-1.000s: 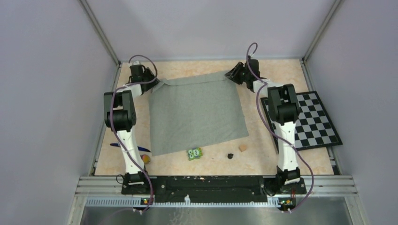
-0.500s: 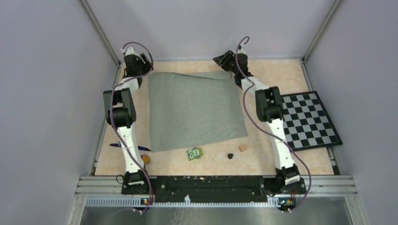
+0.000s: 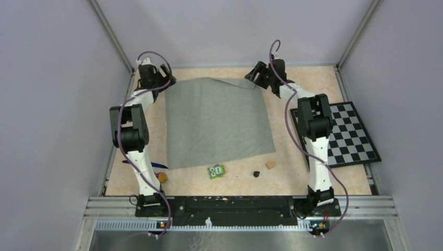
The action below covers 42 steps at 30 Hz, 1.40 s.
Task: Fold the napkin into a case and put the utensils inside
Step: Smooth out the napkin at the center of the board.
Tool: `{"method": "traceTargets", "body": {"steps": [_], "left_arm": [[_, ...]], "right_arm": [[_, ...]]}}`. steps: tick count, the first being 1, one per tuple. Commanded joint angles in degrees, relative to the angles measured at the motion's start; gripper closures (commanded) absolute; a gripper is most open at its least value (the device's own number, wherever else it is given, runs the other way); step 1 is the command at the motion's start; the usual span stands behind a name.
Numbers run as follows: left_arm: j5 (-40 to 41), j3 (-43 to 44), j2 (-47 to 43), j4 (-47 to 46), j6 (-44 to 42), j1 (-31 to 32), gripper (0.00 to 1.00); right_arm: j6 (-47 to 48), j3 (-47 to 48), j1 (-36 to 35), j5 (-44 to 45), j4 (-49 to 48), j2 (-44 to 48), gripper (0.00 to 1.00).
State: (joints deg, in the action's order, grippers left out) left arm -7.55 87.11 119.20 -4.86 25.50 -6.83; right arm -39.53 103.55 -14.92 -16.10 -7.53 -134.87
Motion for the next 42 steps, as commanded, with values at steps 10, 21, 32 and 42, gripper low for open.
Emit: {"method": "traceTargets", "body": {"steps": [10, 21, 32, 42], "left_arm": [[-14.0, -20.0, -15.3, -7.0, 11.5, 10.3, 0.04], [-17.6, -28.1, -28.1, -8.0, 12.4, 13.0, 0.05], [-18.9, -37.3, -42.3, -0.1, 9.7, 15.4, 0.05], [-2.3, -42.1, -58.8, 23.1, 13.8, 15.7, 0.01]], "right_arm": [[-1.5, -1.1, 2.7, -4.2, -2.9, -1.6, 0.33], [-7.0, 4.8, 2.7, -6.8, -6.5, -8.1, 0.41], [-42.7, 13.5, 3.8, 3.3, -41.3, -18.7, 0.4], [-32.8, 17.6, 4.9, -1.0, -18.8, -12.4, 0.34]]}}
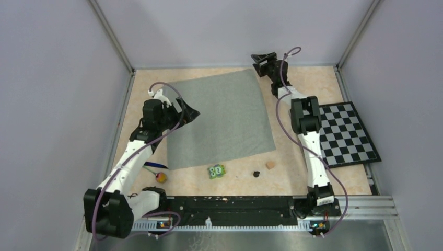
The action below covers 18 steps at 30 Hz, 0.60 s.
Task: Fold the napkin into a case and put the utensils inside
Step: Smooth out the napkin at the center of the board, then pick up the flattened napkin from the center of the board.
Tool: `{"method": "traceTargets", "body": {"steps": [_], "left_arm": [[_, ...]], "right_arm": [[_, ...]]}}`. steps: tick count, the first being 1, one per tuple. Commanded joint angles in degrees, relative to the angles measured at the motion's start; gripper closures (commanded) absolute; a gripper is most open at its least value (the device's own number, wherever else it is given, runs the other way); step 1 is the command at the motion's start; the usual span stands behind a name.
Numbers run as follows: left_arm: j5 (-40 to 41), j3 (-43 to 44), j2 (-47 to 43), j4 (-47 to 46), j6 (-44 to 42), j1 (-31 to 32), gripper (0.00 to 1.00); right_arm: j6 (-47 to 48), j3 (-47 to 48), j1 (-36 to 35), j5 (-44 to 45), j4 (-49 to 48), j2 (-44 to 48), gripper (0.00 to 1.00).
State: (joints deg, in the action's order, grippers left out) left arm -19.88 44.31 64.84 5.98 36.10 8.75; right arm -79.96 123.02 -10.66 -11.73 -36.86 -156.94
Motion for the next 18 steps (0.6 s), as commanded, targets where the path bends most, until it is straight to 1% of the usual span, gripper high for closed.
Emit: {"method": "traceTargets", "body": {"steps": [1, 3, 4, 6, 7, 9, 11, 13, 16, 18], "left_arm": [[11.7, 1.3, -4.9, 15.9, 4.5, 0.1, 0.01], [13.3, 2.5, -5.0, 22.3, 6.1, 0.0, 0.01], [13.6, 2.7, -5.0, 24.5, 6.5, 0.0, 0.01], [14.1, 2.8, -5.0, 28.1, 7.1, 0.0, 0.01], [14.4, 2.6, -5.1, 29.3, 7.4, 0.0, 0.01], [14.9, 2.1, -5.2, 31.0, 8.4, -0.1, 0.01], [14.5, 1.5, -5.5, 31.9, 8.5, -0.2, 0.01], [16.1, 1.5, -5.7, 34.1, 10.1, -0.3, 0.01], [21.9, 1.5, -5.7, 39.0, 15.3, -0.6, 0.01], [22.7, 1.7, -5.5, 40.8, 16.5, -0.8, 0.01]], "right_arm": [[13.5, -3.0, 0.5, -7.1, 18.5, 13.4, 0.34], [26.0, -3.6, -0.3, -6.3, 39.5, 20.4, 0.34], [31.8, -4.7, -0.9, -5.4, 47.6, 23.8, 0.34], [39.1, -8.9, -2.3, -0.9, 60.4, 30.6, 0.35], [41.8, -12.4, -3.2, 1.1, 64.2, 34.0, 0.35], [44.3, -22.2, -5.1, 5.4, 67.4, 42.2, 0.35], [43.9, -32.6, -7.0, 10.2, 68.8, 50.2, 0.35], [42.9, -42.8, -9.6, 13.2, 69.0, 57.0, 0.34], [39.0, -52.2, -13.0, 19.0, 70.9, 64.7, 0.34], [37.2, -56.7, -14.2, 19.4, 71.3, 68.4, 0.35]]}}
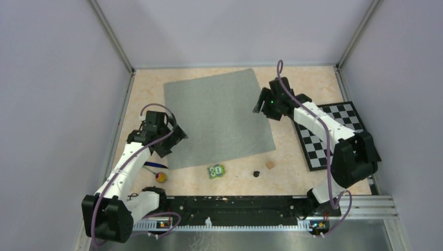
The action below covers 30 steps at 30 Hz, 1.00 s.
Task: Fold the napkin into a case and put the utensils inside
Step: Pick up the flattened napkin from the center of the board.
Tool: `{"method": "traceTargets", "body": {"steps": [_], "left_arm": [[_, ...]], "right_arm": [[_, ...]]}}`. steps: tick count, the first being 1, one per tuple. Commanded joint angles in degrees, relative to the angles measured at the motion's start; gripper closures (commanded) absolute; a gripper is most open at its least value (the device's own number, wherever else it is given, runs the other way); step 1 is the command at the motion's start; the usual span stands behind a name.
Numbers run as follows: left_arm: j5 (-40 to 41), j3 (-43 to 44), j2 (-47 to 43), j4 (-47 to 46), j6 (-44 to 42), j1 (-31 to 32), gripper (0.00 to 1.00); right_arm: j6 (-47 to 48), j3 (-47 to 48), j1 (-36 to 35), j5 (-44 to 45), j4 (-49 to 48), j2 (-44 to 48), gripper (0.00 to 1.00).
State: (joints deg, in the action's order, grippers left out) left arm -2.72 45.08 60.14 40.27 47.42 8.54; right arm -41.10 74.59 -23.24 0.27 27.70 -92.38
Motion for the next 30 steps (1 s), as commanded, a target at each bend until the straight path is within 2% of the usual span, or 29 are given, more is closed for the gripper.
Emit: {"method": "traceTargets", "body": {"steps": [1, 6, 9, 15, 20, 30], "left_arm": [[5.1, 0.9, -0.9, 6.8, 5.3, -0.6, 0.01], [1.5, -1.0, -3.7, 5.4, 6.6, -0.6, 0.02], [0.8, -1.9, -5.8, 4.6, 6.3, -0.6, 0.03], [3.6, -0.9, -7.4, 6.4, 5.9, -0.6, 0.01], [3.8, 0.7, -7.1, 7.2, 5.3, -0.6, 0.01], [4.4, 1.5, -7.1, 6.0, 3.5, -0.6, 0.01]], "right_arm": [[-3.3, -10.3, -1.6, 6.8, 7.0, 5.0, 0.35], [-13.8, -17.1, -1.6, 9.8, 9.1, 8.3, 0.4], [-16.5, -19.0, -1.6, 9.6, 9.5, 7.8, 0.5], [-18.7, -18.6, -1.7, 9.3, 11.3, 3.4, 0.57], [-21.0, -17.5, -3.9, 10.7, 13.4, 1.0, 0.6], [-22.4, -16.3, -5.4, 13.7, 15.5, -4.4, 0.57]]}}
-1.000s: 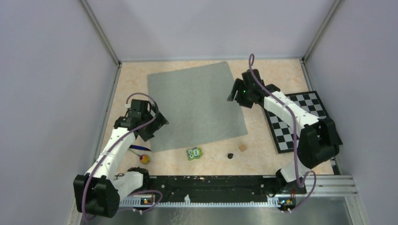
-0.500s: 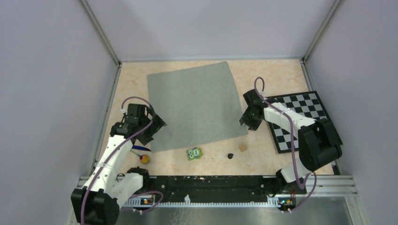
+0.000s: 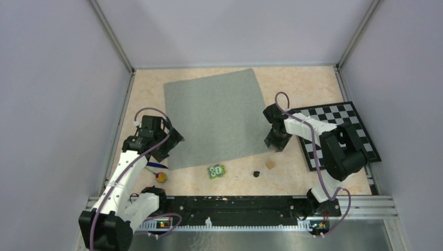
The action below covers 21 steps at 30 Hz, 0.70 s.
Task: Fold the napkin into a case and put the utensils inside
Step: Pick up the flattened napkin from the center of the board.
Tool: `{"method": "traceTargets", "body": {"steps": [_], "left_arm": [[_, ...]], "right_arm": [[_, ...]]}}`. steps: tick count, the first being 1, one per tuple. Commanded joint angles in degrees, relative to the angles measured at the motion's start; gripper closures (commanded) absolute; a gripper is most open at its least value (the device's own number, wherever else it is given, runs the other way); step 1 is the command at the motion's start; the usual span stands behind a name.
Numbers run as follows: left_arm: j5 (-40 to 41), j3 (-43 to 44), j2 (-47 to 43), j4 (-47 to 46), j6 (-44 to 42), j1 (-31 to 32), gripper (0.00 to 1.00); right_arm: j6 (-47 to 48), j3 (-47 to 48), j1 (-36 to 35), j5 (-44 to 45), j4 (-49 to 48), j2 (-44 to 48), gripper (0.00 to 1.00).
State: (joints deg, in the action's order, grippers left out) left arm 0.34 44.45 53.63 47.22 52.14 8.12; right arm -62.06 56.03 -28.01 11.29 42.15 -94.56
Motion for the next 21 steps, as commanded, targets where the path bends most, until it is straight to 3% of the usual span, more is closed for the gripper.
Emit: {"method": "traceTargets", "body": {"steps": [1, 7, 21], "left_arm": [[1.5, 2.2, -0.5, -1.1, -1.2, -0.2, 0.01], [1.8, 2.0, 0.0, -1.7, -3.2, -0.3, 0.01], [2.9, 2.5, 1.1, -2.7, -6.1, -0.2, 0.01]], "right_arm": [[-1.3, 2.2, -0.6, 2.8, 0.9, -2.9, 0.57], [0.1, 3.3, -0.6, 2.6, 0.7, -6.5, 0.57], [1.6, 7.8, -1.3, 4.3, 5.8, -2.2, 0.53]]}}
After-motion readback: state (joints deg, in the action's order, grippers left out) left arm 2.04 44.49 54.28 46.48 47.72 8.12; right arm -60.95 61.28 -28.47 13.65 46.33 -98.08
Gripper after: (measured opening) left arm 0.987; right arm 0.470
